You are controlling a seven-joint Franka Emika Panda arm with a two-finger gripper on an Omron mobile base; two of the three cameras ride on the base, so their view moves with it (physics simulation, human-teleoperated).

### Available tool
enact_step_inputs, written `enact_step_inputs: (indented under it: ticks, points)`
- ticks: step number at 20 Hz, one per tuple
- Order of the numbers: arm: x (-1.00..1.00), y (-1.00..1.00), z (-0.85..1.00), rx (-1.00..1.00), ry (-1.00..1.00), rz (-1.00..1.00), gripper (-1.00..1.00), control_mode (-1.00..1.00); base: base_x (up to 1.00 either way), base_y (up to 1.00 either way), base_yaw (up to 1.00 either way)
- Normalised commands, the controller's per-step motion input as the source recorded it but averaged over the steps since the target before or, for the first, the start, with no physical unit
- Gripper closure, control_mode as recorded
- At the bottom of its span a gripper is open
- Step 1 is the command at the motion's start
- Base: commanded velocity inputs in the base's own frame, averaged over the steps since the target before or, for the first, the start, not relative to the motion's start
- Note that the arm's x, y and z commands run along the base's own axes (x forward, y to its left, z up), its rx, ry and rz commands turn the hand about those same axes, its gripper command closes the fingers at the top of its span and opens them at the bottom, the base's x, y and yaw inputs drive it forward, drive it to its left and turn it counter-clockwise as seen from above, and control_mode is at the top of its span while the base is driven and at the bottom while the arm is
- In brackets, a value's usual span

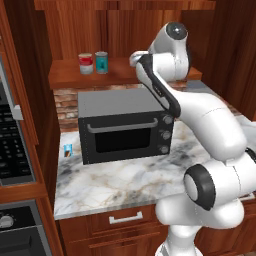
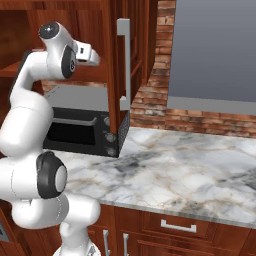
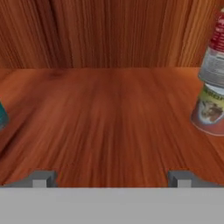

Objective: Stack two cans on top of the other two cans in the cabinet.

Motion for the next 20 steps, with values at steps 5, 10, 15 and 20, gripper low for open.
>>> enact_step_inputs:
  ticks: [5,10,15,20]
  points:
    - [0.0,0.46,0.0,0.0,0.0,0.3,-1.0,-1.0,0.0,0.0,0.0]
    - [0.0,0.48,0.0,0.0,0.0,0.22,-1.0,-1.0,0.0,0.0,0.0]
    - [0.0,0.52,0.0,0.01,0.0,0.17,-1.0,-1.0,0.0,0.0,0.0]
    - [0.05,0.41,0.0,0.0,0.02,0.09,-1.0,-1.0,0.0,0.0,0.0]
